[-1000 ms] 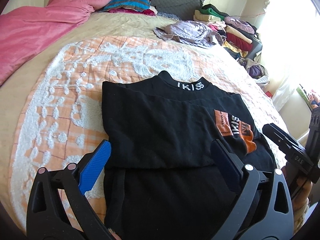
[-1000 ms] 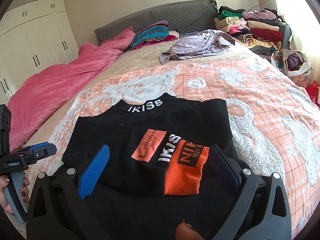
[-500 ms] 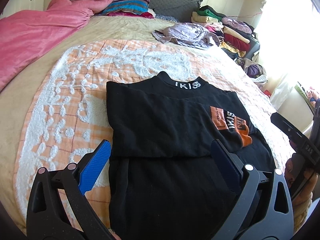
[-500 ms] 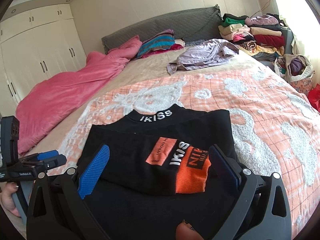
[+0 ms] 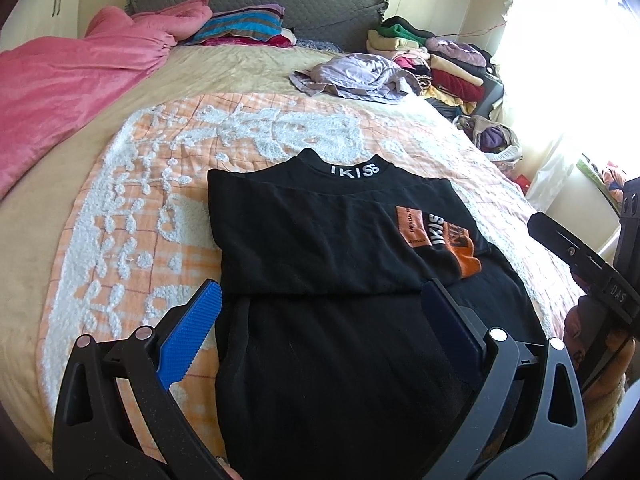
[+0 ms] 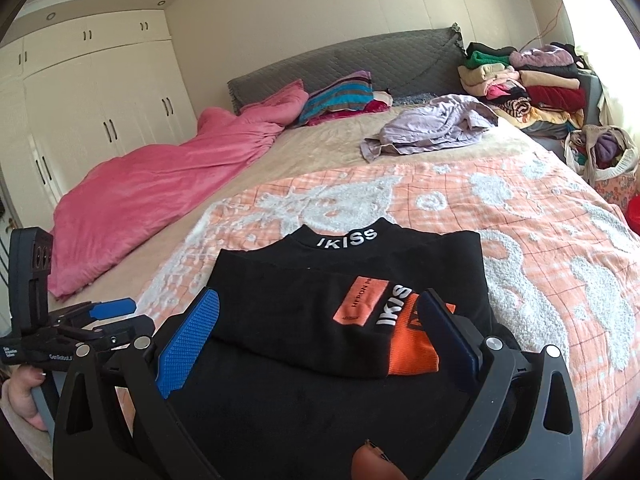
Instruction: Fold small clothes
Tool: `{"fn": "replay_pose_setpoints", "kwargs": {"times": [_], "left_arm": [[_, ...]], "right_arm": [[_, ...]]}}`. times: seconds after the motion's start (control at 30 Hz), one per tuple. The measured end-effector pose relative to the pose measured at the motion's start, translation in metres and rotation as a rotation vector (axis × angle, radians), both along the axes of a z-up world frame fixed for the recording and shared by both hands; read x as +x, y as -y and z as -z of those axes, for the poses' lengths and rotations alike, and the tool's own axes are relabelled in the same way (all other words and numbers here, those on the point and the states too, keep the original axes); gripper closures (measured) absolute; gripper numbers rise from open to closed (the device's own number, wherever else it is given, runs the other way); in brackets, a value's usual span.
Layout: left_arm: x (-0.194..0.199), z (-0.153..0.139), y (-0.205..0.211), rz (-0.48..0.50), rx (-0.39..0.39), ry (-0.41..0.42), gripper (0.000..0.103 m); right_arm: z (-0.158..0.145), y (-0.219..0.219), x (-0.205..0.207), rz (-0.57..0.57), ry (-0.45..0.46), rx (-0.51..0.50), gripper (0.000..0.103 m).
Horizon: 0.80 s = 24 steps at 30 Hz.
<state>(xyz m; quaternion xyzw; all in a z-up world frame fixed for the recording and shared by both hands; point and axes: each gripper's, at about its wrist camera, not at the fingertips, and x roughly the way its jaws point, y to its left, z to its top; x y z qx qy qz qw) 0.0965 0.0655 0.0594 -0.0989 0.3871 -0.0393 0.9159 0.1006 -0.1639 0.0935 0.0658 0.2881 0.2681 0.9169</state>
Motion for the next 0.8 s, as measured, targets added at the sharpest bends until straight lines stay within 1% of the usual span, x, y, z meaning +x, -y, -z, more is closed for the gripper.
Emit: {"fn": "replay_pose_setpoints", "kwargs": {"times": [0.3, 0.47, 0.67, 0.8], "left_arm": [[-0.018, -0.004, -0.001, 0.011, -0.012, 0.016, 0.010], [-0.021, -0.004, 0.000, 0.010, -0.014, 0.016, 0.010], [-0.034, -0.001, 0.000, 0.017, 0.001, 0.011, 0.010], [-0.039, 0.001, -0.001, 0.016, -0.006, 0.007, 0.010]], "right_arm": [[0.001, 0.006, -0.023, 0.017, 0.005, 0.017, 0.004], [0.005, 0.011, -0.033, 0.030, -0.006, 0.032, 0.004], [0.008, 0.019, -0.044, 0.048, -0.004, 0.034, 0.004], [0.009, 0.023, -0.049, 0.059, -0.007, 0.040, 0.004]]}}
